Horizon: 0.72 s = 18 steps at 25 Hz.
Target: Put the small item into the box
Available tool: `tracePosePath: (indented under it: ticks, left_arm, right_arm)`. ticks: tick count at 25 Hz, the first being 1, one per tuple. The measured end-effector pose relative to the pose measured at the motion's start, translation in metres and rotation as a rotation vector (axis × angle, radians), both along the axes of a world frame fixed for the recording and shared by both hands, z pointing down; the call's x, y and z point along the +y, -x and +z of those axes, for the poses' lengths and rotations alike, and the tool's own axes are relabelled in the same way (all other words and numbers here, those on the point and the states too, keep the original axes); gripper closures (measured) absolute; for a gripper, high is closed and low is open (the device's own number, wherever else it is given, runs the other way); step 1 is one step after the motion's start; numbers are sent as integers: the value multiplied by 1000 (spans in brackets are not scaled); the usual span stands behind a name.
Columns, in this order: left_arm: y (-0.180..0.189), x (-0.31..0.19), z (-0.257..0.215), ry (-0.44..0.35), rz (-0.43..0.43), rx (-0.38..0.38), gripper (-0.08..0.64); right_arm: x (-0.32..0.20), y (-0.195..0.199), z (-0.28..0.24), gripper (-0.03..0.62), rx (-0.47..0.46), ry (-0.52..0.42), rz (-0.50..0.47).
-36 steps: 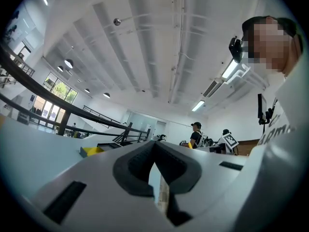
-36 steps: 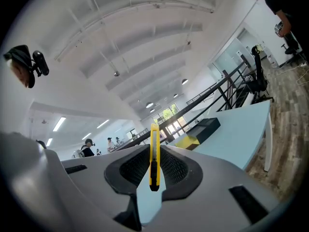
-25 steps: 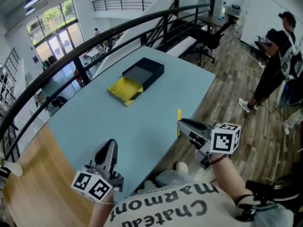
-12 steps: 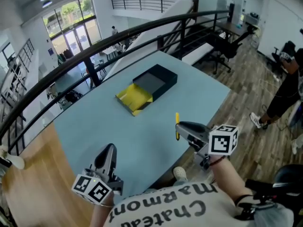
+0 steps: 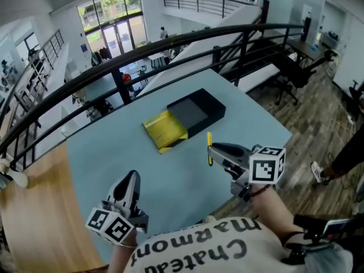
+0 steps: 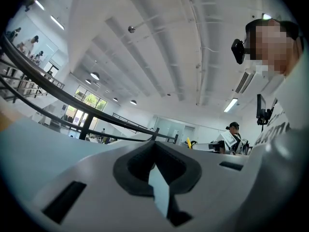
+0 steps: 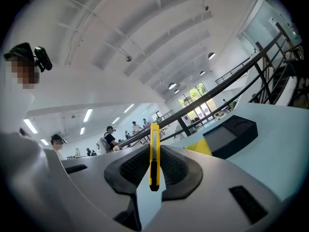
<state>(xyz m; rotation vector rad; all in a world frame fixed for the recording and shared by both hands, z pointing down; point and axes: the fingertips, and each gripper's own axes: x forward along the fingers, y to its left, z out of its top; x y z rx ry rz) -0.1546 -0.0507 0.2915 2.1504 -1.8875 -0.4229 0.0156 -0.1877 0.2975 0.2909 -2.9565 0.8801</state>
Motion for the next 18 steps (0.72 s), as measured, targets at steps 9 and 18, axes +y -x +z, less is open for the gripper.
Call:
tracePosePath:
  ticks: [9,18]
  left_arm:
    - [-22,-36,14,-6,-118,16,558]
    - [-28,-47,15,1,-194,8,558]
  right_arm:
    - [-46,5,19,508,19,14,-154]
    - [-56,31,9,508,-18,10,-268]
